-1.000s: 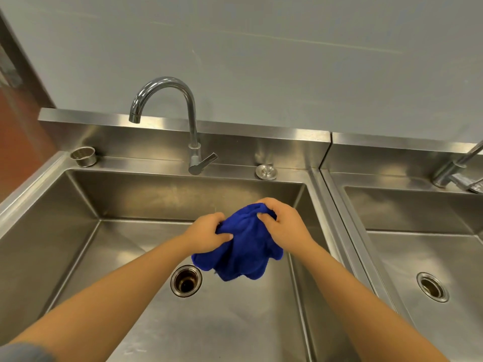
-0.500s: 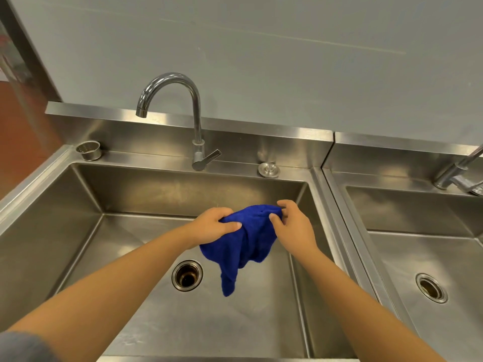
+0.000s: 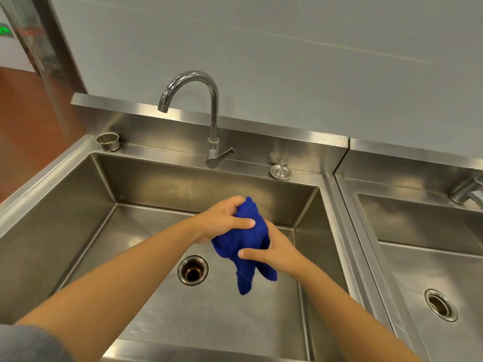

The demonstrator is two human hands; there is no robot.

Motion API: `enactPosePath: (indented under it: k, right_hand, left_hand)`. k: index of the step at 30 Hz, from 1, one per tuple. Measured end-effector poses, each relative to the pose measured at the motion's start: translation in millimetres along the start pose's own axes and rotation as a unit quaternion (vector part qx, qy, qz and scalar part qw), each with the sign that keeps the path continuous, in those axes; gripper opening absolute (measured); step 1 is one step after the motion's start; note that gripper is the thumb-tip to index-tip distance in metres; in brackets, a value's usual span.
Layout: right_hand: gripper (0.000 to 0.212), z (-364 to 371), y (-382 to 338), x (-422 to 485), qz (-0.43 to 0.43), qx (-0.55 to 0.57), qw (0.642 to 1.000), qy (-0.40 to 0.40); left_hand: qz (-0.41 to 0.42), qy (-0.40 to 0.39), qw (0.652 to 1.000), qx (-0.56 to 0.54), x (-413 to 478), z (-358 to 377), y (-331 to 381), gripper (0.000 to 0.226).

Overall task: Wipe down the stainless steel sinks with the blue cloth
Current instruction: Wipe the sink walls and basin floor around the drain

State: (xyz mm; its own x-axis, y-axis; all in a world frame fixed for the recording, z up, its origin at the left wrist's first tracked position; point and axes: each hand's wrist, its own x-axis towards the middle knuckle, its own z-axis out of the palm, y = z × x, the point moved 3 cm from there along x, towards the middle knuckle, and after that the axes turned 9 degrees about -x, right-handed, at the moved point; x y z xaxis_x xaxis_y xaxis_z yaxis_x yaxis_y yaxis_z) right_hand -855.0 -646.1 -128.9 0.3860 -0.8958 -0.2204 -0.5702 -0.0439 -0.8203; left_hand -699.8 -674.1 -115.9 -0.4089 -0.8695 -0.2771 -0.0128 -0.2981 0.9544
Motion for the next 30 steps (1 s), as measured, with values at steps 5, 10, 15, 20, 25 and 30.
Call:
enactPosePath:
  k: [5, 10, 15, 20, 25, 30]
  right_hand:
    - [0.03, 1, 5, 7, 0.025, -0.043, 0.993, 0.103]
    - [0.028, 0, 1, 11, 0.015, -0.092, 0.991, 0.094]
    - [0.032, 2, -2, 14, 0.031, -0.111, 0.99, 0.082]
    - [0.042, 3, 0, 20, 0.078, -0.064, 0.994, 0.043]
    - [0.026, 4, 6, 32, 0.075, -0.04, 0.995, 0.049]
    - [0.048, -2, 15, 42, 0.076, 0.03, 0.991, 0.107]
  left_hand:
    - [0.009, 0.037, 0.998, 0.043, -3, -10, 7, 0.029]
    - [0.043, 0.081, 0.983, 0.159, -5, -29, 9, 0.051]
    - [0.088, 0.067, 0.933, 0.341, -2, -39, 11, 0.012]
    - [0.142, 0.135, 0.903, 0.382, 8, -48, 16, 0.011]
    - [0.154, 0.141, 0.905, 0.372, 23, -57, 10, 0.01]
    - [0.147, 0.113, 0.894, 0.408, 53, -71, -1, 0.03]
